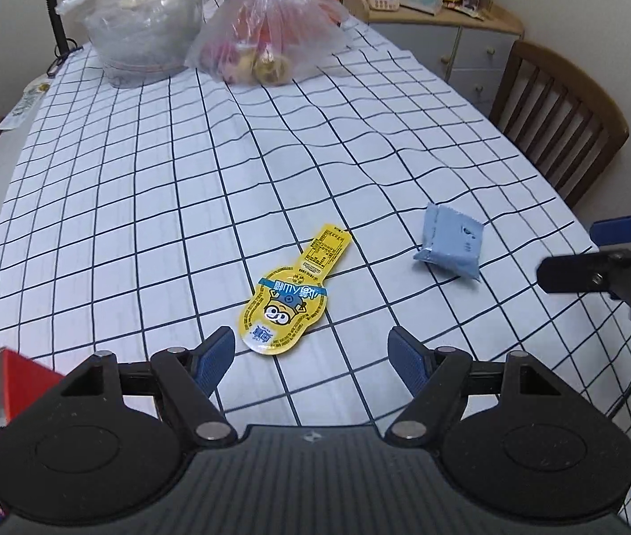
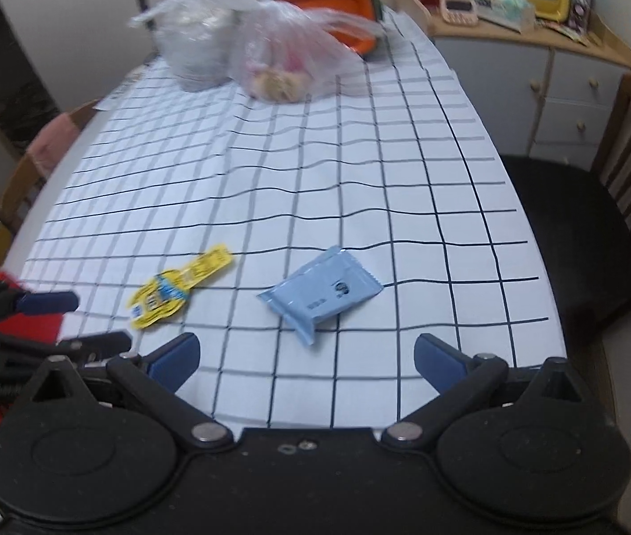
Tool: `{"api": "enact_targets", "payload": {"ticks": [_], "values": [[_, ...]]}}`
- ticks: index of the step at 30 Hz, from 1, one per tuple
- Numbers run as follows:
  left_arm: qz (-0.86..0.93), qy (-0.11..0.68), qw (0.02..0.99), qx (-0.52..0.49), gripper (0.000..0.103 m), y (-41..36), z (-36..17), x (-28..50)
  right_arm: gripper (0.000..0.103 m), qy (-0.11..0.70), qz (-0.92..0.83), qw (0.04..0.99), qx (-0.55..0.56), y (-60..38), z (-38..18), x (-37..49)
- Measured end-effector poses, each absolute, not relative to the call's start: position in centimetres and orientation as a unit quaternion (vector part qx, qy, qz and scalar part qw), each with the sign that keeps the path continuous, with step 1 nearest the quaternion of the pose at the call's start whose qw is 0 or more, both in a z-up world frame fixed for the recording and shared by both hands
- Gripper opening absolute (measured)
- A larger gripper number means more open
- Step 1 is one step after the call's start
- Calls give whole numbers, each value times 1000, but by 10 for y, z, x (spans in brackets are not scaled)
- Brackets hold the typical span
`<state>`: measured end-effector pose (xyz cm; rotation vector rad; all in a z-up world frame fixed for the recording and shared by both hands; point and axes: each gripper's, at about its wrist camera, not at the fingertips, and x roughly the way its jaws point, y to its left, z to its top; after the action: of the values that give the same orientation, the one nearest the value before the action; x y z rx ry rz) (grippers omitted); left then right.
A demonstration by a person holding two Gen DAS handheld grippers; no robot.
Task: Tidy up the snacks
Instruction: 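Grasp the yellow Minion packet with the left tool while the right grasps the light-blue packet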
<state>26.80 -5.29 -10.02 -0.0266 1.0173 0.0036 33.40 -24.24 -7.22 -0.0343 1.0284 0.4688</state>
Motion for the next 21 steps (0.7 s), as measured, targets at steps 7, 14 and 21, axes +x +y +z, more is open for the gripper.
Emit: {"api": "enact_targets", "payload": {"ticks": [7, 14, 21], "values": [[-6, 502, 865, -12, 75, -45, -120, 295, 101, 534, 145, 831, 51, -231, -106, 383], [-15, 530, 848, 1, 75, -42, -142, 316, 96, 554, 110, 823, 59, -209, -121, 399], [-19, 531, 847, 12, 75, -42, -151, 324, 87, 568, 76, 817, 60, -192, -132, 398]]}}
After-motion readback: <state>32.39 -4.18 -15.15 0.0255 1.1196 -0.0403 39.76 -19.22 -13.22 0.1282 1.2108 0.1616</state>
